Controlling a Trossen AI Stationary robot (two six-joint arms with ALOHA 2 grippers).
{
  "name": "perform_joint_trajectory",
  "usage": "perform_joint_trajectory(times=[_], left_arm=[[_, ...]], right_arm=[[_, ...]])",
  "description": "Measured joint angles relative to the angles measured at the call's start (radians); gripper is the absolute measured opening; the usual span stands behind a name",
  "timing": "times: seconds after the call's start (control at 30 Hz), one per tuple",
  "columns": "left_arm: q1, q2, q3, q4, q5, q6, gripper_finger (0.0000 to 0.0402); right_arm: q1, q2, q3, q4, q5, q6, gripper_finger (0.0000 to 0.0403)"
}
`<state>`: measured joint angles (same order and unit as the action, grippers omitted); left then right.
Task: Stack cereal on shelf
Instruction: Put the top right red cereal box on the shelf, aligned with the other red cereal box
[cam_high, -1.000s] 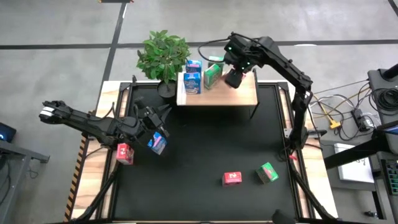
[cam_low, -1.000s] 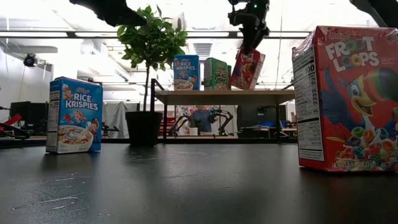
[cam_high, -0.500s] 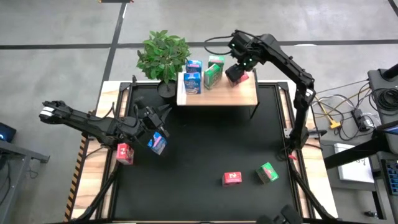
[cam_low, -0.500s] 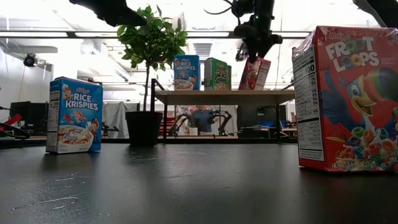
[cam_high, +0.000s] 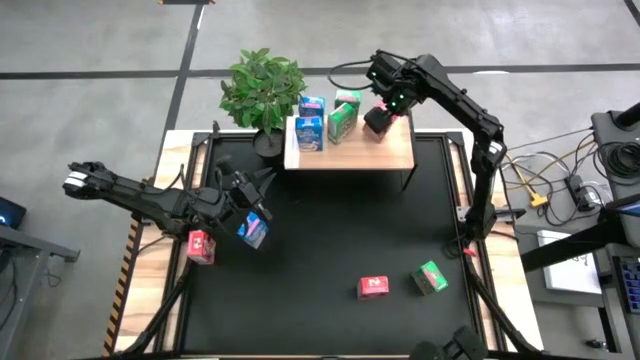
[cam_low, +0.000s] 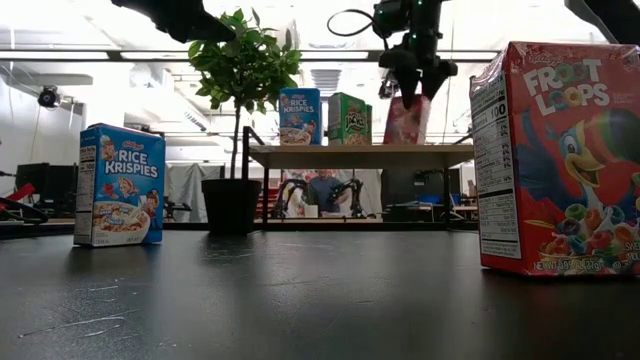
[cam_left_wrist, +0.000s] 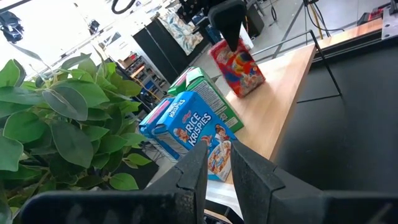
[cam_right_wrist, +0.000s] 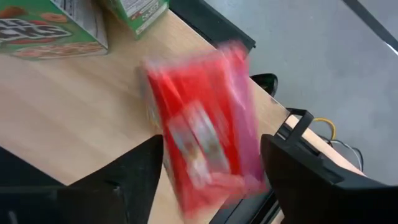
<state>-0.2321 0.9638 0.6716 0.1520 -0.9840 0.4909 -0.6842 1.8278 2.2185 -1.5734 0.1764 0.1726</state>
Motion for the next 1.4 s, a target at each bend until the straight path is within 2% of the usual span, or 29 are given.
perform_joint_trajectory(times=[0.4, 0.7, 0.83, 1.0, 1.17, 1.4], left_arm=[[0.0, 0.0, 0.0, 0.0, 0.0, 0.002, 0.0054], [0.0, 0.0, 0.0, 0.0, 0.0, 0.002, 0.0054], [0.0, 0.0, 0.0, 0.0, 0.0, 0.002, 0.0054], [0.0, 0.0, 0.0, 0.0, 0.0, 0.005, 0.0054], [0.0, 0.0, 0.0, 0.0, 0.0, 0.006, 0.0054], [0.0, 0.0, 0.0, -0.004, 0.0, 0.006, 0.0054]], right_arm=[[-0.004, -0.01, 0.001, 0.001, 0.0, -0.039, 0.0263], [-0.001, -0.015, 0.139, 0.004, 0.0, -0.024, 0.0255], [0.015, -0.054, 0.13, 0.019, 0.001, -0.004, 0.0242], [0.093, -0.081, 0.13, 0.028, 0.008, -0.013, 0.0198], [0.215, -0.071, 0.106, 0.058, 0.015, -0.076, 0.0125], [0.326, -0.061, -0.123, 0.145, 0.151, -0.098, 0.002]])
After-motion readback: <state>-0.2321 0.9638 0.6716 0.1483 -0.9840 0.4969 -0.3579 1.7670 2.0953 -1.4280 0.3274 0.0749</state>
